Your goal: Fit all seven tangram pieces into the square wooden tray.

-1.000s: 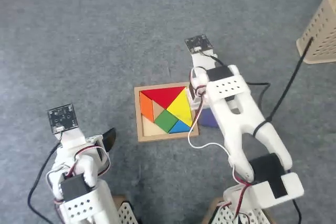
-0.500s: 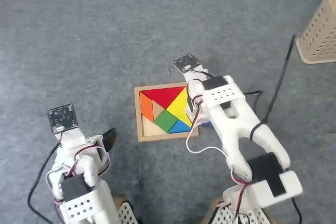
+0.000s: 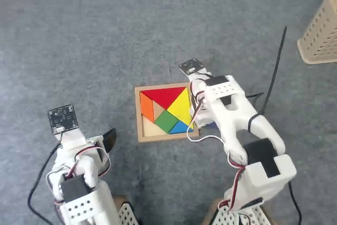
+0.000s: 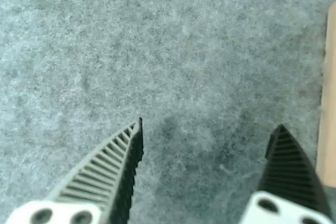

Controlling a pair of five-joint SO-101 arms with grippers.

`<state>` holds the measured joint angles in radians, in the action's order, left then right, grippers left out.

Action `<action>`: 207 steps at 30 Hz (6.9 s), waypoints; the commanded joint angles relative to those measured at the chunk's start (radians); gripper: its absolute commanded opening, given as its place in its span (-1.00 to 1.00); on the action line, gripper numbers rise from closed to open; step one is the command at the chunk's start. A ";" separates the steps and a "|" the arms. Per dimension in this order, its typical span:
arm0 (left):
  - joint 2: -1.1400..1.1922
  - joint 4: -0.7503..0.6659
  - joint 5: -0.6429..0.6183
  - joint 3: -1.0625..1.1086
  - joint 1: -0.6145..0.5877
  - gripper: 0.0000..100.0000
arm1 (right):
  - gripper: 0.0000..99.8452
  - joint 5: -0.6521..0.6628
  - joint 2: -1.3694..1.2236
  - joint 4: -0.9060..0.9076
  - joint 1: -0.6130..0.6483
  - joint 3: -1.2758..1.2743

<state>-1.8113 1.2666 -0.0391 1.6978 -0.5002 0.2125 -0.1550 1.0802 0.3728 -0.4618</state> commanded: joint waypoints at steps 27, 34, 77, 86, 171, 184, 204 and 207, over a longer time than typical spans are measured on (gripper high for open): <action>-0.012 -0.002 0.002 -0.013 0.002 -0.29 | -0.82 -0.012 0.355 0.071 0.151 -0.040; -0.012 -0.002 0.002 -0.013 0.002 -0.29 | -0.81 0.005 0.272 0.070 0.397 0.072; -0.012 -0.002 0.002 -0.013 0.002 -0.29 | -0.64 -0.190 -0.084 0.073 0.575 0.359; -0.012 -0.002 0.002 -0.013 0.002 -0.29 | -0.64 -0.190 -0.085 0.074 0.575 0.359; -0.012 -0.002 0.002 -0.013 0.002 -0.29 | -0.99 -0.166 -0.059 0.045 0.575 0.281; -0.012 -0.002 0.002 -0.013 0.002 -0.29 | -0.99 -0.161 0.277 -0.084 0.584 0.012; -0.012 -0.002 0.002 -0.013 0.002 -0.29 | -0.99 -0.163 0.611 -0.151 0.398 -0.232; -0.012 -0.002 0.002 -0.013 0.002 -0.29 | -0.99 -0.163 0.685 -0.151 0.338 -0.278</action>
<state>-1.8113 1.2666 -0.0391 1.6978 -0.5002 0.0330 0.4051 0.9436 0.7856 -0.7165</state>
